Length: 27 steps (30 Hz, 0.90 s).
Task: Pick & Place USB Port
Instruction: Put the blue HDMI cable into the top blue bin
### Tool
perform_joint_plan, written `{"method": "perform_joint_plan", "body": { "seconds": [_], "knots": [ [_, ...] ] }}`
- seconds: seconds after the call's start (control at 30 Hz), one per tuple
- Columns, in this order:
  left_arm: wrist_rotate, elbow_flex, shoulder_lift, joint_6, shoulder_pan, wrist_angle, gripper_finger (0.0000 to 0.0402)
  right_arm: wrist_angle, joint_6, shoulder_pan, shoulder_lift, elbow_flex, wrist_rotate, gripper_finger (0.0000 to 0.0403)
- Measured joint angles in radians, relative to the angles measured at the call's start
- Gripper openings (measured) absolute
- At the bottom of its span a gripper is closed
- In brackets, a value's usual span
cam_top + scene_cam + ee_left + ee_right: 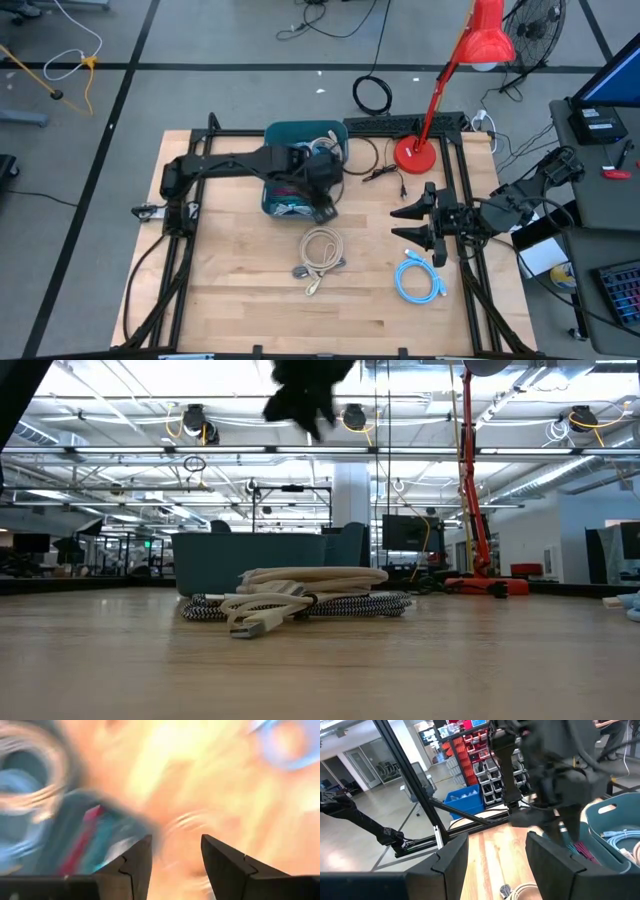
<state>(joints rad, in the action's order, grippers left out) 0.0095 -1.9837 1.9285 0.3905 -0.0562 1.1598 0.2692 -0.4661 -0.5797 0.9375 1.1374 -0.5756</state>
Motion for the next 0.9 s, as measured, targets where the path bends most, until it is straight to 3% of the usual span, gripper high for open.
{"method": "perform_joint_plan", "body": {
  "seconds": [0.13, 0.23, 0.4, 0.6, 0.7, 0.9],
  "knots": [
    [0.06, -0.008, 0.0, 0.12, 0.087, -0.157, 0.0172, 0.023, -0.024, 0.0, 0.0, 0.0, 0.0, 0.0187],
    [0.033, -0.007, 0.005, 0.161, 0.156, -0.237, 0.0172, 0.101, -0.097, 0.0, 0.0, 0.0, 0.0, 0.0187],
    [-0.072, -0.004, 0.013, 0.216, 0.24, -0.221, 0.0172, 0.45, -0.427, 0.0, 0.004, 0.0, 0.009, 0.0187],
    [-0.115, -0.004, 0.013, 0.259, 0.305, -0.137, 0.0172, 0.864, -0.824, -0.003, 0.063, -0.002, 0.186, 0.0187],
    [-0.126, -0.004, 0.013, 0.256, 0.34, -0.083, 0.0172, 0.875, -0.913, -0.021, 0.093, -0.053, 0.278, 0.0187],
    [-0.203, -0.004, 0.013, 0.252, 0.41, -0.024, 0.0172, 0.669, -1.054, -0.044, 0.15, -0.219, 0.376, 0.0187]
  ]
}}
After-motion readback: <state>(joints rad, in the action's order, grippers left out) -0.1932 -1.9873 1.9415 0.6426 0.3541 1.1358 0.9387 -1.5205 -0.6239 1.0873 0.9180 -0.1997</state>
